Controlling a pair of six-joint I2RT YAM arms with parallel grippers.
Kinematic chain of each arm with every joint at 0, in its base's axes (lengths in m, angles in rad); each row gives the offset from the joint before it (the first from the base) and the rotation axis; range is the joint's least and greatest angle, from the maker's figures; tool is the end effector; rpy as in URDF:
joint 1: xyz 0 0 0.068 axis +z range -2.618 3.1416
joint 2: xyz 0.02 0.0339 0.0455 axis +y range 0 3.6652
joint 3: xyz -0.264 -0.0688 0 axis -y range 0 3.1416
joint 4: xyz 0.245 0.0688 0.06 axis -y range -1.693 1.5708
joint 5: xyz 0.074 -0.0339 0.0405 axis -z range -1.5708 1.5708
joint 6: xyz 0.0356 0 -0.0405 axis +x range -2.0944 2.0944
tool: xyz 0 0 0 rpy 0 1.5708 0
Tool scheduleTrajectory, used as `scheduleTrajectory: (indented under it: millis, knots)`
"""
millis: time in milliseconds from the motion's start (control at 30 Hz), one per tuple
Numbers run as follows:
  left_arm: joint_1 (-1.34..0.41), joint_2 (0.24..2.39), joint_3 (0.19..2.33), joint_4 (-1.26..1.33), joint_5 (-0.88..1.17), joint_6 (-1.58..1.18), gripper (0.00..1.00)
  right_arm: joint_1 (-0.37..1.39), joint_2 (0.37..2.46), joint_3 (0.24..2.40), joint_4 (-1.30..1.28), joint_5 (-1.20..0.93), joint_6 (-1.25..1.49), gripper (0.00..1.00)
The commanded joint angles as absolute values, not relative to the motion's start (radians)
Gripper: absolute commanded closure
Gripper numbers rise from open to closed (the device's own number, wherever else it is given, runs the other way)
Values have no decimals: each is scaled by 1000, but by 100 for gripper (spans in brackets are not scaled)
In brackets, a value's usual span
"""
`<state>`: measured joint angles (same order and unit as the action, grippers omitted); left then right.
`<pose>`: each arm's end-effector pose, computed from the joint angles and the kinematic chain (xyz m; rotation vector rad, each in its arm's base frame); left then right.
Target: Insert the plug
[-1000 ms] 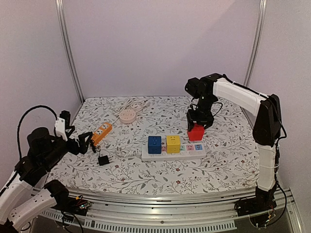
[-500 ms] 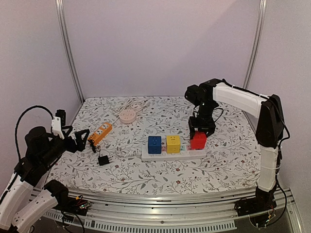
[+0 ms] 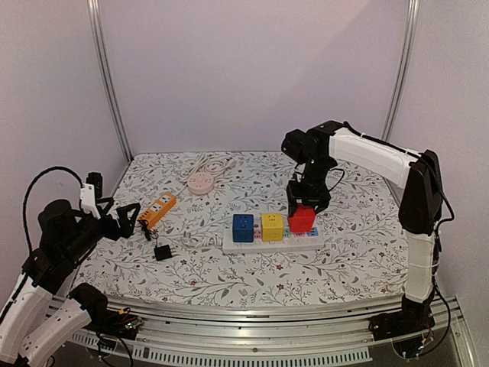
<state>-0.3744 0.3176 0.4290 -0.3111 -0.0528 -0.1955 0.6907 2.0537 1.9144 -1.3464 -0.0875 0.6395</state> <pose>0.1062 -0.0397 0.2611 0.1210 1.7806 -0.3650 0.3085 0.2590 0.2636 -0.0858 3.1217 0.1896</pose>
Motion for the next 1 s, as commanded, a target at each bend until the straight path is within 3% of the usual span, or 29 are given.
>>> scheduleTrajectory:
  millis: [0, 967]
  knots:
    - [-358, 308, 414, -302, -39, -199, 1, 685, 2092, 1916, -1588, -79, 622, 100]
    - [-347, 318, 408, -296, -36, -198, 0, 659, 2150, 1905, -1518, -93, 571, 100]
